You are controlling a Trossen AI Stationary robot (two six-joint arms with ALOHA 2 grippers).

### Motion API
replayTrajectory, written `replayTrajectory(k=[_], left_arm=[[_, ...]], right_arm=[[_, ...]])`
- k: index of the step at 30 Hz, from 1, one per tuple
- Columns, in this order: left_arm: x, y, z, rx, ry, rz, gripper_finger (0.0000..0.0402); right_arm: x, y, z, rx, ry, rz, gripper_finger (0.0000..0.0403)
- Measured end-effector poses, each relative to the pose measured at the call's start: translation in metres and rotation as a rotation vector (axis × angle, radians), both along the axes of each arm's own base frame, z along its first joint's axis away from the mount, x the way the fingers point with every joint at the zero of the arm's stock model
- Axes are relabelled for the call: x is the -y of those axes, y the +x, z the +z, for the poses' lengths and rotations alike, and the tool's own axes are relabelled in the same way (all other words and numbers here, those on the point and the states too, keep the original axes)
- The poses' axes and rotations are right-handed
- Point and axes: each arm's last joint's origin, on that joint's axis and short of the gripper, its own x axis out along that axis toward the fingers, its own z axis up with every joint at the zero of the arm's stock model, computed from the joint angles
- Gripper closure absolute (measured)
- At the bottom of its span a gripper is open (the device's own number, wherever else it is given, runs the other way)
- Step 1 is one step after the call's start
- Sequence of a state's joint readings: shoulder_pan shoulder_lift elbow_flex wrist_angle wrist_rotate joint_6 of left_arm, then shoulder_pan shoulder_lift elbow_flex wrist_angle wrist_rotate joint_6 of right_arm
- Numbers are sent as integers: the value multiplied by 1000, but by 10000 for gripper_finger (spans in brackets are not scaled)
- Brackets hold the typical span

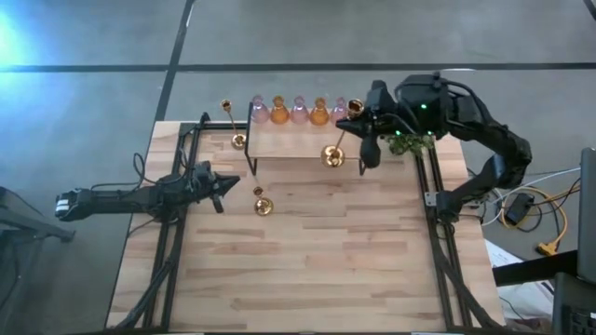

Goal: Pick & Place candle stick holders
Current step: Put the bottom gold candle holder on the shelf

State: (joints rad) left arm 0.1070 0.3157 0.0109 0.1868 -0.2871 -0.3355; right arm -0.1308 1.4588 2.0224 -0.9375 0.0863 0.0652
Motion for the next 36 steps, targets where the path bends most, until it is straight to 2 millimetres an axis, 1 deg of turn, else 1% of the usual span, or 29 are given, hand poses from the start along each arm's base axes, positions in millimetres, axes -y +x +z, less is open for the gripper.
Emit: replayTrajectory(k=[5, 11, 18, 22, 27, 31, 36], left_arm=[[0, 0, 0, 1, 0, 0, 388], [0, 0, 0, -1, 5, 0, 388], [0, 0, 0, -5, 11, 0, 388], [0, 0, 0, -16, 37, -3, 388], [0, 0, 0, -23, 46, -4, 388], [0, 0, 0, -25, 47, 0, 388], [-1, 0, -1, -27, 50, 18, 388]], right_arm=[[14, 12, -5, -26, -50, -69, 392], [39, 28, -19, -87, -69, -127, 392], [71, 39, -33, -131, -59, -158, 392], [85, 45, -43, -152, -59, -166, 392], [99, 52, -61, -202, -50, -162, 392], [108, 58, -75, -178, -44, -153, 392], [110, 55, -89, -154, -51, -162, 392]])
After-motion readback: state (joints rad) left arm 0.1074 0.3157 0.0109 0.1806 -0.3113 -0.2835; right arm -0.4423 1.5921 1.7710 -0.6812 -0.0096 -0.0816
